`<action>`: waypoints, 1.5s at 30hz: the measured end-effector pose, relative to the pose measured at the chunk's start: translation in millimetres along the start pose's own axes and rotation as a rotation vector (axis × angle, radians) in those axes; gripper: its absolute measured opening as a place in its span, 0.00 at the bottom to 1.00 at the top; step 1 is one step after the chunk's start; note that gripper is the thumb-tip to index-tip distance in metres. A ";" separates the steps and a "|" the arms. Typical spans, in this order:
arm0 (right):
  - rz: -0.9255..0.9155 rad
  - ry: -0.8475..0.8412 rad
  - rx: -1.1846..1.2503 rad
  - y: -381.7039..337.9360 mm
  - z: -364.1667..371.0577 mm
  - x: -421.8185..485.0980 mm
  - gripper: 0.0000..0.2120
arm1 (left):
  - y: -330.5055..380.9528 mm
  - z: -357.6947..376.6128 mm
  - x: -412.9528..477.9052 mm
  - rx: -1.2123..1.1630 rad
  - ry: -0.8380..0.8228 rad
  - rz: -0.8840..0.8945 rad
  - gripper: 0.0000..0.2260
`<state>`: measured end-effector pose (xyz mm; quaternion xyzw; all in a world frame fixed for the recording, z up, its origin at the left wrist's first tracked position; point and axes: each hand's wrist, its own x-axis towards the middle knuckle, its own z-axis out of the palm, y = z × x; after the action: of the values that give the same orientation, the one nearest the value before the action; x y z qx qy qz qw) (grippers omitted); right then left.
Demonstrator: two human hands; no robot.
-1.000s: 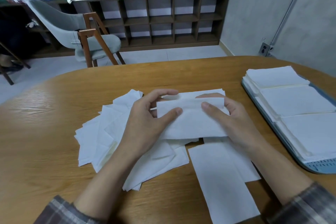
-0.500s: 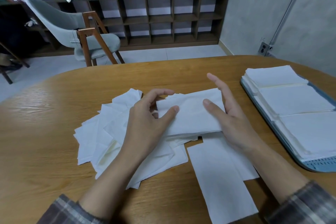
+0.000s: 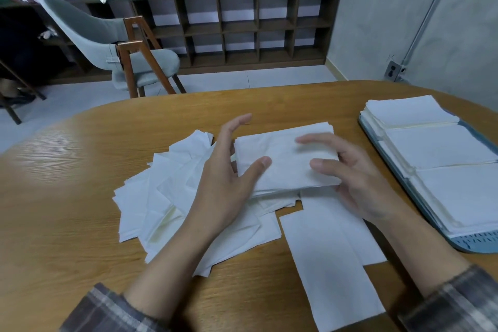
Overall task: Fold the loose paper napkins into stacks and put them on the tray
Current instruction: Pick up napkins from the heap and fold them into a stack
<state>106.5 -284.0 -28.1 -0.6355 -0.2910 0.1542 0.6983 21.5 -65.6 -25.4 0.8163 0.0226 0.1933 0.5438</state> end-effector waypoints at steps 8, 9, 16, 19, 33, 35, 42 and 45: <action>-0.039 0.200 -0.262 4.8 -5.0 1.7 0.15 | -3.3 17.7 -10.2 0.411 0.067 0.426 0.23; -0.046 0.222 -0.263 6.1 -6.5 2.3 0.16 | -3.4 19.9 -12.6 0.431 0.049 0.502 0.18; -0.026 0.309 -0.310 8.7 -9.6 3.2 0.17 | -16.6 39.9 -23.9 0.503 -0.610 0.387 0.20; -0.030 0.306 -0.313 9.3 -8.5 3.1 0.16 | -13.2 39.8 -23.5 0.453 -0.620 0.318 0.24; -0.036 0.270 -0.345 11.1 -11.4 4.8 0.16 | 0.4 31.2 -22.5 0.238 -0.584 0.124 0.22; -0.029 0.265 -0.340 11.7 -11.7 5.4 0.16 | 1.9 28.9 -21.7 0.255 -0.556 0.136 0.21; -0.019 0.257 -0.351 11.7 -12.1 6.0 0.16 | 6.2 26.7 -21.8 0.257 -0.571 0.132 0.15; -0.009 0.253 -0.358 9.8 -12.5 5.4 0.16 | 8.1 23.8 -20.4 0.172 -0.550 0.118 0.13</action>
<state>119.8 -289.5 -36.9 -0.7624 -0.2263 0.0160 0.6061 9.4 -94.9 -31.9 0.8811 -0.1570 -0.0066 0.4461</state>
